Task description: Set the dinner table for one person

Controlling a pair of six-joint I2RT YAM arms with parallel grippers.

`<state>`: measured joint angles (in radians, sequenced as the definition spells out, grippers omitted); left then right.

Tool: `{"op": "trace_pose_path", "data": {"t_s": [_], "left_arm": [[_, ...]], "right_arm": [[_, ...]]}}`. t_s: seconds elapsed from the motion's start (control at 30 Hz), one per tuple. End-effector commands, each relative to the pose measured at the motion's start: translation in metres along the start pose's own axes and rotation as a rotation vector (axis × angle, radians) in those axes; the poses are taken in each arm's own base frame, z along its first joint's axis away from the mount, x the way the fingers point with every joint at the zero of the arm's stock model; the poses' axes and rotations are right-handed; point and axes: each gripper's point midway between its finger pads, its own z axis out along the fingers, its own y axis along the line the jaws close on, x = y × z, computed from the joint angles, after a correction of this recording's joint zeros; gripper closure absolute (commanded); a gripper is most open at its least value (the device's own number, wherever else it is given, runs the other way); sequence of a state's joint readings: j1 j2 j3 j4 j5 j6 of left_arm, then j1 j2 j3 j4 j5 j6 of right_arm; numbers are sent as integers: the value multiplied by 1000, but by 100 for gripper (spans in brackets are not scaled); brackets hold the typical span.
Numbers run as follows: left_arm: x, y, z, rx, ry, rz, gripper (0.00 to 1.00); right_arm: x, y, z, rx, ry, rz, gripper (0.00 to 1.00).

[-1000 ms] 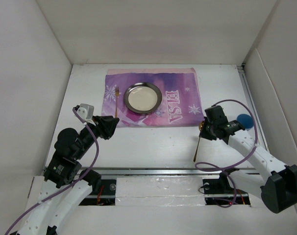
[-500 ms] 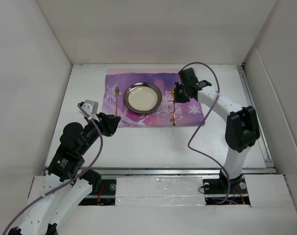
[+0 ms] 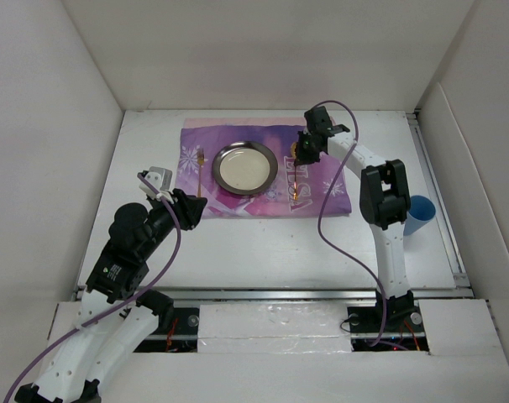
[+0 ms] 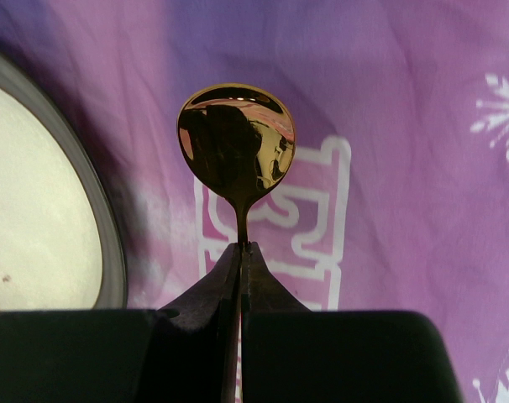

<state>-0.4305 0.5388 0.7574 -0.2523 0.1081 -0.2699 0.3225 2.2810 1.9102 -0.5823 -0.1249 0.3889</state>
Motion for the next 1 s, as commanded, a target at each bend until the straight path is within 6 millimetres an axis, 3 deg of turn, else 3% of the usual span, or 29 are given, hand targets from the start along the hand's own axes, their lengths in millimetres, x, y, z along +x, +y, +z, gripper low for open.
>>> {"op": "trace_pose_path", "data": {"t_s": [0.0,0.37,0.47,0.57,0.63,0.67,0.7,0.77,0.8,0.87,0.9,0.93,0.97], "left_arm": [[-6,-1,3,4,-17,8,68],[-5,0,4,-2,-14,9,68],[-8,0,4,0,-28,12,68],[-5,0,5,0,-11,9,68],[-5,-1,6,7,-11,11,68],[-6,-1,6,6,-13,11,68],[-4,-1,6,4,-8,11,68],[-2,-1,7,10,3,11,68],[-3,-3,6,20,-1,14,68],[-5,-3,6,19,-10,14,68],[-6,-3,6,20,-11,14,68],[-5,-3,6,18,-7,14,68],[-4,-5,5,30,-4,16,68]], "right_arm": [[-24,20,-9,-51,-46,-34,100],[-22,18,17,-30,-42,-30,100],[-23,16,18,-18,-36,-45,92],[-27,21,13,-10,-55,-73,76],[-37,25,-1,-12,-87,-80,64],[-33,28,-5,-13,-88,-86,61],[-49,38,-28,-38,-151,-91,56],[-50,40,-46,-44,-178,-91,51],[-66,42,-78,-47,-238,-82,50],[-70,46,-108,-63,-294,-70,51],[-53,36,-106,-53,-298,-57,53],[-64,41,-149,-69,-400,-48,62],[-64,28,-164,-36,-450,-8,74]]}}
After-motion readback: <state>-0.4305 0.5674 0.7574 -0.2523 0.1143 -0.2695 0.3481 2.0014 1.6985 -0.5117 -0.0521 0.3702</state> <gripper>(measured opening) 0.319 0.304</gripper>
